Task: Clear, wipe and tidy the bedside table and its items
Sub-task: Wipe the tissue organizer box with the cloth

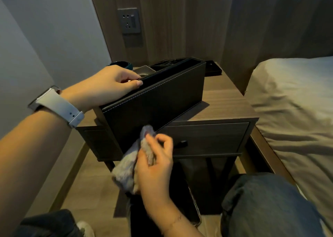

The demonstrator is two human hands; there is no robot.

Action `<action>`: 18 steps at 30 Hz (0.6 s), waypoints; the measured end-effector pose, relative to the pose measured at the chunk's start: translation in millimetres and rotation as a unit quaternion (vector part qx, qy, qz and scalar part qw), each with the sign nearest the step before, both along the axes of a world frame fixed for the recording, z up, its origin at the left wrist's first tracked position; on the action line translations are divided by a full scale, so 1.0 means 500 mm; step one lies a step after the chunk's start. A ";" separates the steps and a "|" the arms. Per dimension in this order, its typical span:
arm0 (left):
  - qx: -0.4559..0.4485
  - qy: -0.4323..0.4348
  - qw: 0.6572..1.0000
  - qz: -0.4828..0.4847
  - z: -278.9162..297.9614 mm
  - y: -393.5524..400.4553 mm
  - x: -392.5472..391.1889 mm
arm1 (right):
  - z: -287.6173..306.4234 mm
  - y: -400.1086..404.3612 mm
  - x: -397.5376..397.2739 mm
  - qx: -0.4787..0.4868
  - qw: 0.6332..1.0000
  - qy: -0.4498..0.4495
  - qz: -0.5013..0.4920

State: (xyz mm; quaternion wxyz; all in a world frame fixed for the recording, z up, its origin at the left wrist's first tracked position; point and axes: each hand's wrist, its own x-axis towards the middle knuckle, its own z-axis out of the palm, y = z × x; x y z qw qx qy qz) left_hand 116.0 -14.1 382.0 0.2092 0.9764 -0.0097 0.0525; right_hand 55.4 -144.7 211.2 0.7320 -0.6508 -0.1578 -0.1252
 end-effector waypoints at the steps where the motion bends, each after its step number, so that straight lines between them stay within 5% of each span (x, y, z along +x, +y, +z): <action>1: -0.001 0.003 1.000 -0.010 0.001 0.002 -0.001 | -0.001 -0.010 -0.008 -0.008 0.999 0.021 0.045; 4: 0.013 0.018 0.998 -0.062 0.010 0.015 -0.003 | 0.020 -0.065 0.001 0.011 0.990 0.083 0.112; 10: 0.101 0.025 0.994 -0.035 0.042 0.108 -0.017 | 0.046 -0.192 0.076 0.138 0.974 0.179 -0.030; 15: 0.044 0.101 0.993 -0.031 0.057 0.112 -0.027 | 0.047 -0.206 0.093 0.173 0.960 0.217 -0.023; 18: -0.005 0.068 0.995 -0.069 0.065 0.037 -0.012 | 0.055 -0.203 0.101 0.162 0.966 0.201 -0.014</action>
